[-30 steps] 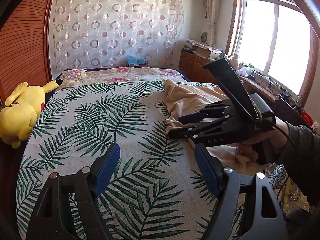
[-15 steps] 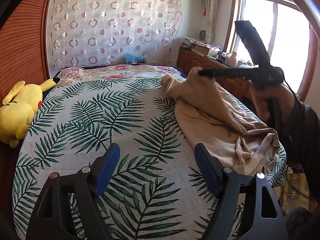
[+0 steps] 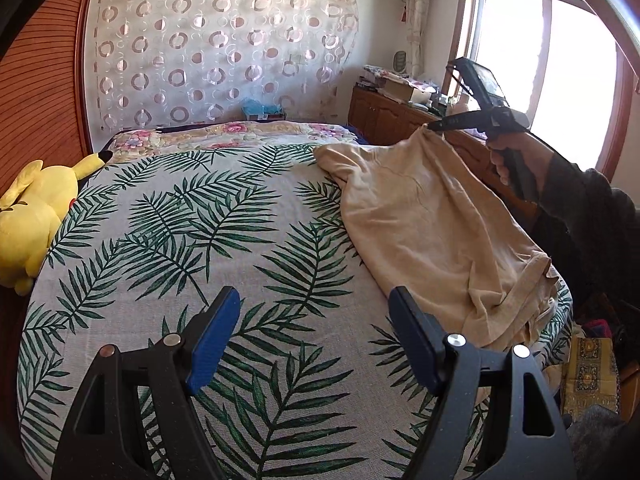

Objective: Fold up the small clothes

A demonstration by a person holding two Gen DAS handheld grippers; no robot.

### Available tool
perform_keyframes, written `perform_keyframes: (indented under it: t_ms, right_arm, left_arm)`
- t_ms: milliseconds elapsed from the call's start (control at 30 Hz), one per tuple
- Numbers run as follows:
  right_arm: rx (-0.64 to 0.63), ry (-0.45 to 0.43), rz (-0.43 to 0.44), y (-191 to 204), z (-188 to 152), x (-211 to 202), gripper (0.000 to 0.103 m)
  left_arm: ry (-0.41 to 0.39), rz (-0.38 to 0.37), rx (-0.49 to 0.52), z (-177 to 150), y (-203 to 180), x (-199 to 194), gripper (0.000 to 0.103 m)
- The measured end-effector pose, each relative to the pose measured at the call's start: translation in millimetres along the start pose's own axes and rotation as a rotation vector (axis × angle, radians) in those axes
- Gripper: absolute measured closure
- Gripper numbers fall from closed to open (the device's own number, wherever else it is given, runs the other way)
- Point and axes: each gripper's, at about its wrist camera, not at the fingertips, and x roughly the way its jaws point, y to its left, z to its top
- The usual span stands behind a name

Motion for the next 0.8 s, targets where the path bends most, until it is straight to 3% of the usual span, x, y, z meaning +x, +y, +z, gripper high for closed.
perform_keyframes:
  t_ms: [67, 100, 267, 567, 800]
  right_arm:
    - [0.027, 0.005, 0.018, -3.1, -3.9, -1.6, 0.078]
    - [0.036, 0.005, 0.039, -2.8, -3.0, -5.5, 0.076]
    - [0.001, 0.001, 0.105, -3.8, -36.5, -46.9, 0.075]
    - [-0.002, 0.039, 0.257, -16.4, -152.3, -129.8, 0.075]
    - [-0.024, 0.036, 0.243, -17.5, -186.4, -184.5, 0.066]
  left_arm:
    - [0.004, -0.005, 0.002, 0.0, -1.7, 1.9, 0.025]
    - [0.007, -0.007, 0.004, 0.1, -2.8, 2.8, 0.025]
    - [0.019, -0.035, 0.026, 1.5, -14.3, 6.8, 0.025]
    - [0.062, -0.093, 0.074, -3.5, -38.9, 14.2, 0.025]
    - [0.074, -0.096, 0.092, -6.2, -49.7, 14.9, 0.026]
